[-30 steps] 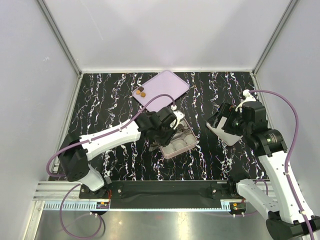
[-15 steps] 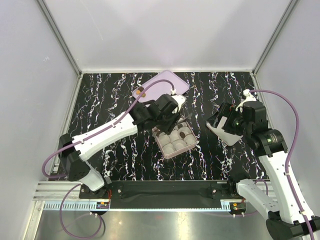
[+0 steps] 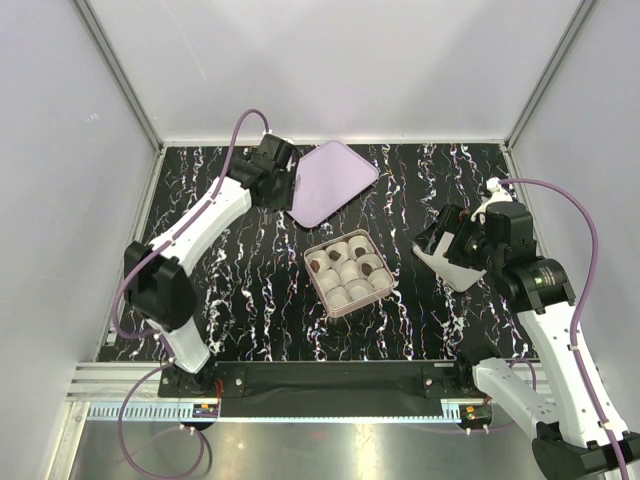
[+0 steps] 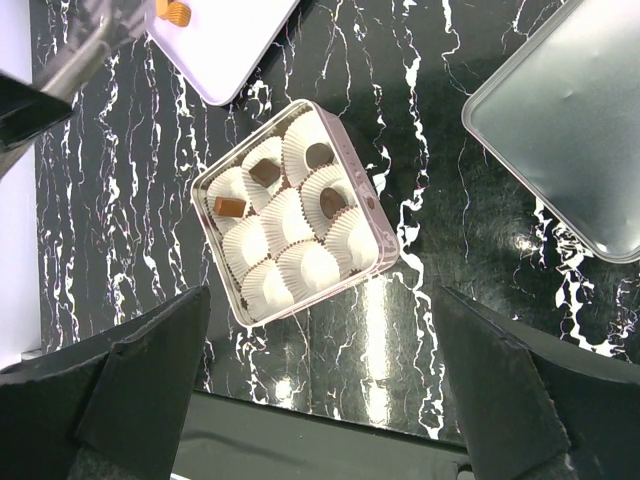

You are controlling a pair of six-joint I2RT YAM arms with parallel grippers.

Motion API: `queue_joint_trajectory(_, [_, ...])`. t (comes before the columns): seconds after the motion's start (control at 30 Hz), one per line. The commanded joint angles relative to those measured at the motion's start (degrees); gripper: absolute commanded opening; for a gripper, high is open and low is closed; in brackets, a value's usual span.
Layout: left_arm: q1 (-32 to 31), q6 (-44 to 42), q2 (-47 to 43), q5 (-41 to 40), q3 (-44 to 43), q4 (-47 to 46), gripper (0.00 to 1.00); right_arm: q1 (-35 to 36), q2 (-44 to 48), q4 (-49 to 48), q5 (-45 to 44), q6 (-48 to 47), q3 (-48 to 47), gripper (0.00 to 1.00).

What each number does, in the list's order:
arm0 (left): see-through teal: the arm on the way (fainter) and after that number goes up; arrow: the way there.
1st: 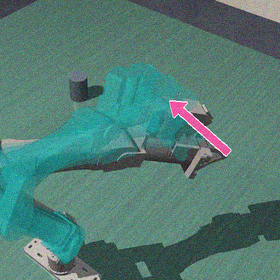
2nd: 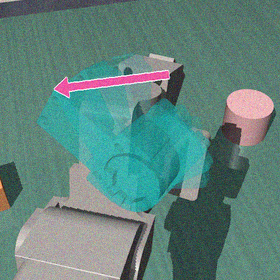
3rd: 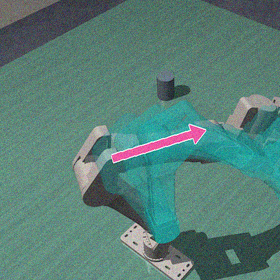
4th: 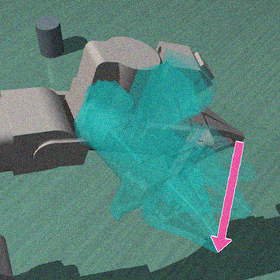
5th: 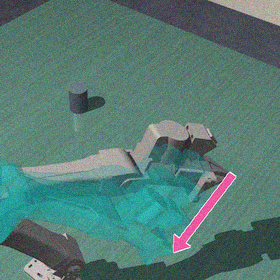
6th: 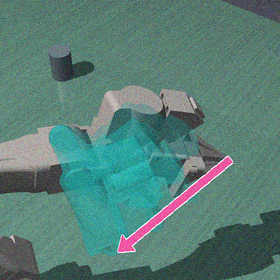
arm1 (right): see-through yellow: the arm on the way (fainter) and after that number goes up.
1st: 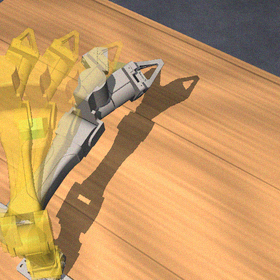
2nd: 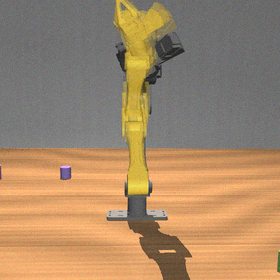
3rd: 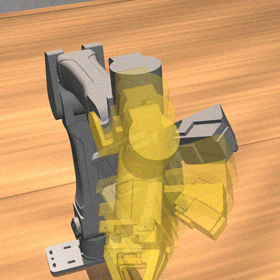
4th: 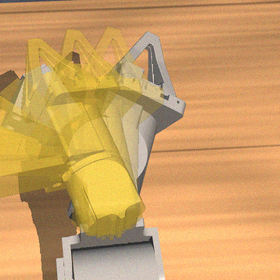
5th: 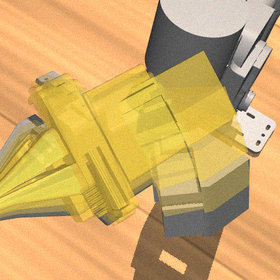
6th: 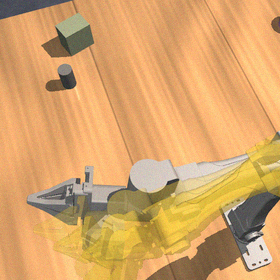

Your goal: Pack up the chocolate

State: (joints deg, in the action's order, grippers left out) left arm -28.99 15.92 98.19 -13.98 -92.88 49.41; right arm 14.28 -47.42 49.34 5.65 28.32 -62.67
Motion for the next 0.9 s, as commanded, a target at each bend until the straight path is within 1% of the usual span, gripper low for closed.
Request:
queue_joint_trajectory(0.0, [2.6, -0.5, 2.8, 2.4, -0.7, -6.0, 0.52, 0.0, -0.2, -2.3, 0.4, -0.5, -0.6, 1.00])
queue_joint_trajectory(0.13, [5.2, -1.2, 5.7, 4.7, -1.2, -7.8, 0.52, -0.1, -0.7, -2.4, 0.2, -1.2, -1.1, 1.00])
queue_joint_trajectory(0.17, [5.4, -1.2, 6.6, 5.4, -2.4, -7.4, 0.51, 0.0, -0.9, -2.3, 0.0, -1.2, -1.3, 1.00])
queue_joint_trajectory(0.4, [6.0, -1.4, 10.7, 5.5, -3.2, -7.4, 0.50, 0.0, -1.1, -2.7, -1.1, -1.4, -1.0, 1.00])
queue_joint_trajectory(0.87, [6.9, -1.7, 13.4, 6.3, -3.9, -7.9, 0.47, 0.0, -1.3, -2.7, -1.3, -1.6, -0.8, 1.00])
